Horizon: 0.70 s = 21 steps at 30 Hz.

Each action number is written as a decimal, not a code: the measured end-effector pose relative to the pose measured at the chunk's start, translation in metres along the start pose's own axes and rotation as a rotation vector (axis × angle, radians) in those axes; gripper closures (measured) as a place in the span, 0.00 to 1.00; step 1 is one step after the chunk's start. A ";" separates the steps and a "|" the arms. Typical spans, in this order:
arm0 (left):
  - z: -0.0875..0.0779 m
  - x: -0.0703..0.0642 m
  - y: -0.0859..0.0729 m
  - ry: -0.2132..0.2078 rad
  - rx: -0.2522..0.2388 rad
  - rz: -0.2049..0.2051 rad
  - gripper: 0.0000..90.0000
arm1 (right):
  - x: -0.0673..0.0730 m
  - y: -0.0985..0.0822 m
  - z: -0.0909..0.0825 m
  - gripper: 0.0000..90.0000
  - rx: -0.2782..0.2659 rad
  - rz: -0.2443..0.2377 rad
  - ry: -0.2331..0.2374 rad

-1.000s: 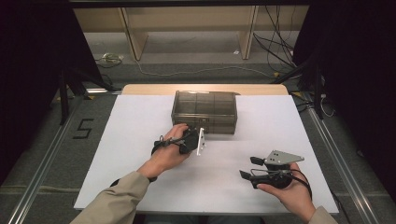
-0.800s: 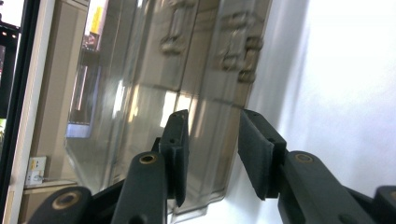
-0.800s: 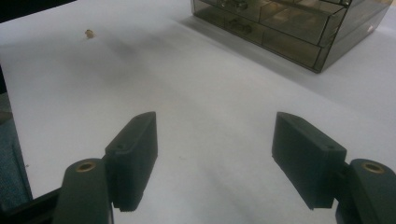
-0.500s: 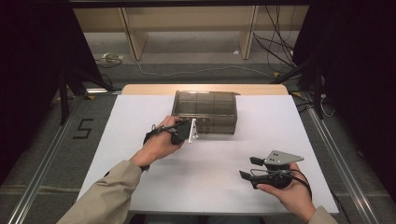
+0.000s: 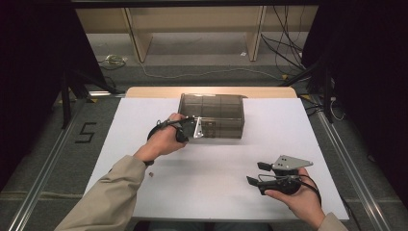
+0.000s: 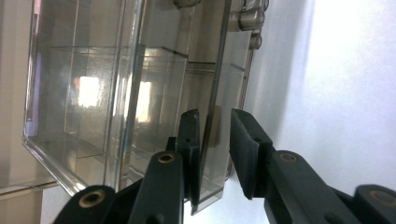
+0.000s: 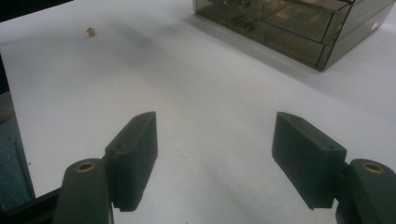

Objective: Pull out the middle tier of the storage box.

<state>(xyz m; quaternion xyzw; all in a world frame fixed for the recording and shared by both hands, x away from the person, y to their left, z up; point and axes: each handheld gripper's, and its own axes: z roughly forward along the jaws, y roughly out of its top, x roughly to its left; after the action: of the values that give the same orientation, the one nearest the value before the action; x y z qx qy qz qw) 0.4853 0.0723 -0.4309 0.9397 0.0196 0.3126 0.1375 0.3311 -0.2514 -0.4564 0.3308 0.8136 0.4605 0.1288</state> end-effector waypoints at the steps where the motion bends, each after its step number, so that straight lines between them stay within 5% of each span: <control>1: 0.000 0.002 0.000 -0.004 -0.001 -0.001 0.84 | 0.000 0.000 0.000 0.36 -0.001 0.001 0.001; 13: 0.001 0.017 0.002 -0.128 0.030 -0.003 0.89 | 0.000 0.000 0.000 0.36 0.004 0.005 0.001; 21: 0.002 0.022 0.003 -0.162 0.035 0.009 0.90 | 0.000 -0.001 0.000 0.36 0.003 0.003 0.001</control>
<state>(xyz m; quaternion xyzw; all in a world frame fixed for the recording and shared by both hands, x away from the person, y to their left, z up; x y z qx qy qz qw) 0.5042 0.0719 -0.4194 0.9642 0.0097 0.2358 0.1206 0.3313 -0.2518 -0.4571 0.3317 0.8138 0.4598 0.1273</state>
